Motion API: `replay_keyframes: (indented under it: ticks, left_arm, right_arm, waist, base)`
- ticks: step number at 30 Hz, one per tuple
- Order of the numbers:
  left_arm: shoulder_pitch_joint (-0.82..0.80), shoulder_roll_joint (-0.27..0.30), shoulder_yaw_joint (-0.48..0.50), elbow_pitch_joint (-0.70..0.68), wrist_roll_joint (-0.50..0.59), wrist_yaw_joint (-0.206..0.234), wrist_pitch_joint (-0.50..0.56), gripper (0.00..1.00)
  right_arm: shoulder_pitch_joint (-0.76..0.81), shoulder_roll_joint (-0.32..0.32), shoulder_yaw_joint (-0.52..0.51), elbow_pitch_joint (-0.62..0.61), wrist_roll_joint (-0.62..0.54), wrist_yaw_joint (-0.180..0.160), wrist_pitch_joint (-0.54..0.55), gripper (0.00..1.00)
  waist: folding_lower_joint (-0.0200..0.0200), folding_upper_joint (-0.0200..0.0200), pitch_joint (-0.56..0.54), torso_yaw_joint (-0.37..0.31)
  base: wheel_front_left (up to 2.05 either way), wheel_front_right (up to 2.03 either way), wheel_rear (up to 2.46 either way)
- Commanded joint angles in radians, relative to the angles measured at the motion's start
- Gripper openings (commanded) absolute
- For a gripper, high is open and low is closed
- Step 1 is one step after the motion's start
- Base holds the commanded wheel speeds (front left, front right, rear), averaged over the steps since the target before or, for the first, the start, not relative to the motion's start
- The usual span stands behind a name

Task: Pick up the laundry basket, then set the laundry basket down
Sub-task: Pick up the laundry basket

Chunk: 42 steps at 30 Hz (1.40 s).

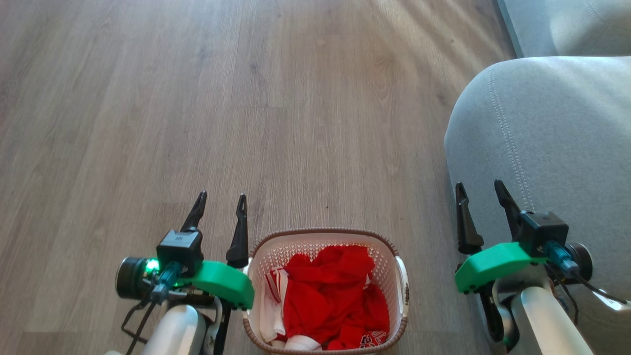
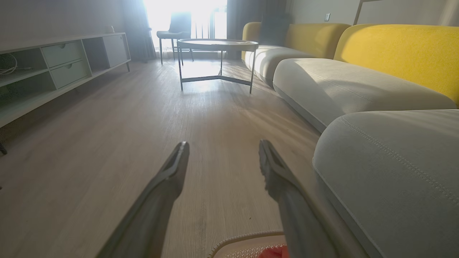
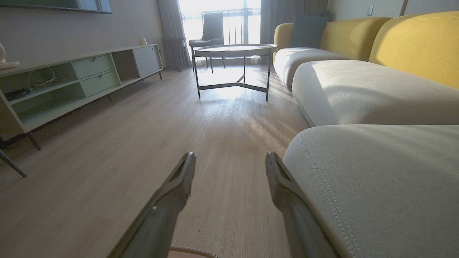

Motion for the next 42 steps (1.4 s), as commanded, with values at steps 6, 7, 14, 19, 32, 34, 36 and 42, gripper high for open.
replay_keyframes:
  ticks: [6, 7, 14, 19, 32, 34, 36, 42]
  left_arm:
    - [-0.044, -0.002, 0.022, -0.024, -0.01, -0.004, -0.007, 1.0]
    - [-0.044, -0.002, 0.022, -0.024, -0.01, -0.004, -0.007, 1.0]
    - [-0.045, -0.002, 0.02, -0.018, -0.011, -0.005, -0.007, 1.0]
    - [-0.051, -0.002, 0.013, -0.012, -0.012, -0.005, -0.007, 1.0]
    - [-0.145, -0.002, -0.02, 0.086, -0.025, 0.012, -0.007, 1.0]
    - [-0.176, -0.002, -0.03, 0.117, -0.027, 0.014, -0.007, 1.0]
    - [-0.206, -0.002, -0.04, 0.153, -0.026, 0.016, -0.007, 1.0]
    - [-0.32, -0.002, -0.08, 0.316, -0.032, 0.002, -0.007, 1.0]
  right_arm:
    - [-0.029, 0.005, 0.023, -0.032, -0.006, 0.006, -0.012, 1.0]
    - [-0.029, 0.005, 0.023, -0.033, -0.006, 0.006, -0.012, 1.0]
    - [-0.028, 0.005, 0.022, -0.038, -0.008, 0.006, -0.012, 1.0]
    - [-0.031, 0.005, 0.022, -0.041, -0.012, 0.006, -0.012, 1.0]
    - [-0.142, 0.005, 0.002, 0.025, -0.053, 0.006, -0.012, 1.0]
    - [-0.167, 0.005, -0.003, 0.052, -0.065, 0.006, -0.012, 1.0]
    - [-0.189, 0.005, -0.014, 0.086, -0.066, 0.006, -0.012, 1.0]
    - [-0.282, 0.005, 0.004, 0.235, -0.061, 0.006, -0.012, 1.0]
  waist:
    - [0.0, 0.0, -0.001, 0.003]
    - [0.0, 0.0, -0.001, 0.003]
    - [0.0, 0.0, 0.004, 0.003]
    - [0.0, 0.0, 0.017, 0.001]
    - [0.0, 0.0, 0.191, -0.001]
    - [0.0, 0.0, 0.23, 0.002]
    - [0.0, 0.0, 0.268, 0.004]
    - [0.0, 0.0, 0.398, 0.004]
  base:
    - [0.0, 0.0, 0.0]
    - [0.0, 0.0, 0.0]
    - [0.0, 0.0, 0.0]
    - [0.0, 0.0, 0.0]
    - [0.0, 0.0, 0.0]
    - [0.0, 0.0, 0.0]
    - [0.0, 0.0, 0.0]
    - [0.0, 0.0, 0.0]
